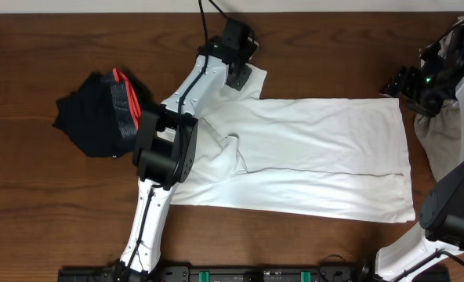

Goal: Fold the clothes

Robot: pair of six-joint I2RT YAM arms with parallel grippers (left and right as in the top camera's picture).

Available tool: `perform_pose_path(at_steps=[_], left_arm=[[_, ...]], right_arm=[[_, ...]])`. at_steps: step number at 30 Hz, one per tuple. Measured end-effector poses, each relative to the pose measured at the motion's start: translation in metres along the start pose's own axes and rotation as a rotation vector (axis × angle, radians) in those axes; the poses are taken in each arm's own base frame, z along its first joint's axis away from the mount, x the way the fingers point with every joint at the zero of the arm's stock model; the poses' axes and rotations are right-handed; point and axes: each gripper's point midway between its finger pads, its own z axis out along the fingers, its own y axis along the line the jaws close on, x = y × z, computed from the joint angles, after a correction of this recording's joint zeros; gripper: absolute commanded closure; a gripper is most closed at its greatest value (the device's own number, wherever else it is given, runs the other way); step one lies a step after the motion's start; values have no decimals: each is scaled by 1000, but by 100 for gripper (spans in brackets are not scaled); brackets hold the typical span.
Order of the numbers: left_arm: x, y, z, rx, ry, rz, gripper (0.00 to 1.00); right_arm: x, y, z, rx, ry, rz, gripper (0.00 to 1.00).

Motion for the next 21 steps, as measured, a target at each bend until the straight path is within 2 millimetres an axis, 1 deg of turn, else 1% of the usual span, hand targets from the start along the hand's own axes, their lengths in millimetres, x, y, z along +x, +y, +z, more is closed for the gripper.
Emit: perform_pose_path(at_steps=[3, 8, 10, 12, 13, 16, 20, 21], left_arm=[[5, 0, 2, -2, 21, -4, 94], [18, 8, 1, -58, 75, -49, 94], [23, 10, -3, -69, 98, -56, 94], [25, 12, -11, -74, 110, -64, 94], [24, 13, -19, -78, 110, -68, 94], [18, 18, -54, -89, 97, -87, 94], [12, 23, -109, -100, 71, -127, 94], [12, 24, -119, -101, 71, -134, 94]], right_arm=[[0, 0, 0, 0, 1, 0, 27], [1, 0, 0, 1, 4, 0, 27], [1, 0, 0, 1, 5, 0, 27], [1, 0, 0, 1, 6, 0, 26], [2, 0, 0, 1, 6, 0, 26], [2, 0, 0, 1, 6, 0, 25], [1, 0, 0, 1, 6, 0, 25], [1, 0, 0, 1, 6, 0, 25]])
